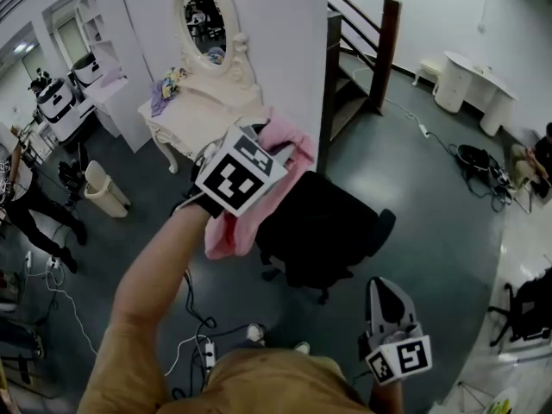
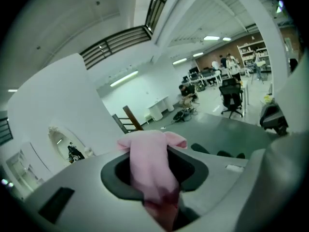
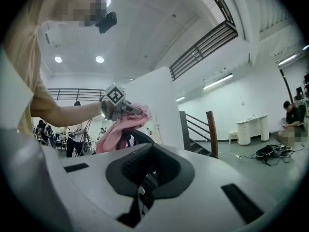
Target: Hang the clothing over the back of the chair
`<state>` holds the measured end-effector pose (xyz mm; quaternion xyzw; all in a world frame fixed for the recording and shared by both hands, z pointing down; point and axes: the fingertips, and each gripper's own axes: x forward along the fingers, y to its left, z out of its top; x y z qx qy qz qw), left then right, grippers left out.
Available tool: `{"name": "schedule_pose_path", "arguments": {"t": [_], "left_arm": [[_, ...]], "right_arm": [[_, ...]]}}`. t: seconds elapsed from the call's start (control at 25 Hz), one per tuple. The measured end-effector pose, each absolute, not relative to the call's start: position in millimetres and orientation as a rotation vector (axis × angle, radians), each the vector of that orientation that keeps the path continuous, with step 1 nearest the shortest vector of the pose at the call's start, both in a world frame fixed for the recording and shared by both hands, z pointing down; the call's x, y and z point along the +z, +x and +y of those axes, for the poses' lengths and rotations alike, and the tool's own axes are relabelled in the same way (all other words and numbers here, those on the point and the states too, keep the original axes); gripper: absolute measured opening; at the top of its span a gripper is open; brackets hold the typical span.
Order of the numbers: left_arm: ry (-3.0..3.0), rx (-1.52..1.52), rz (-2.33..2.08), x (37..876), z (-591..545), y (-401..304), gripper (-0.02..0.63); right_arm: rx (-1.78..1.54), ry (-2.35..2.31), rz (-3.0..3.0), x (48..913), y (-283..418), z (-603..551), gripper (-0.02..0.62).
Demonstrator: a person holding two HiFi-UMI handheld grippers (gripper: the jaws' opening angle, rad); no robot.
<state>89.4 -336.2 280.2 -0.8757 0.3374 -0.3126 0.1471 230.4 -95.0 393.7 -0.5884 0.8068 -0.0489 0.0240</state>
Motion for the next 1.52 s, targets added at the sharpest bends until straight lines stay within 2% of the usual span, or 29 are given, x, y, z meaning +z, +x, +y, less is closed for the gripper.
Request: {"name": "schedule_pose_path", "arguments": {"t": [0.2,0.72,0.92,1.24,1.52], "left_arm": [[-2.391,-1.112,0.847,323,-342,100,0.149],[-2.266,-1.329,0.726,359,-347,110,0.207],[-2.221,-1.384,0.686,364,-344,108,0.239],[-2.158,-1.412,0.659,360,-338,106,0.335],[-2.165,-1.393,0.647,349,-330,104,0.356]], "right_arm": [[-0.162,-1.828,2.486,397,236,-91,0.005],[-0.173,-1.831,2.478,401,250,-89,0.005],[-0.173,-1.799,2.484,402,246,-92,0.003],[-0.184,-1.785,2.491,404,248,-92,0.005],[-0.188,-1.768,2.501,407,244,-93,0.005]]}}
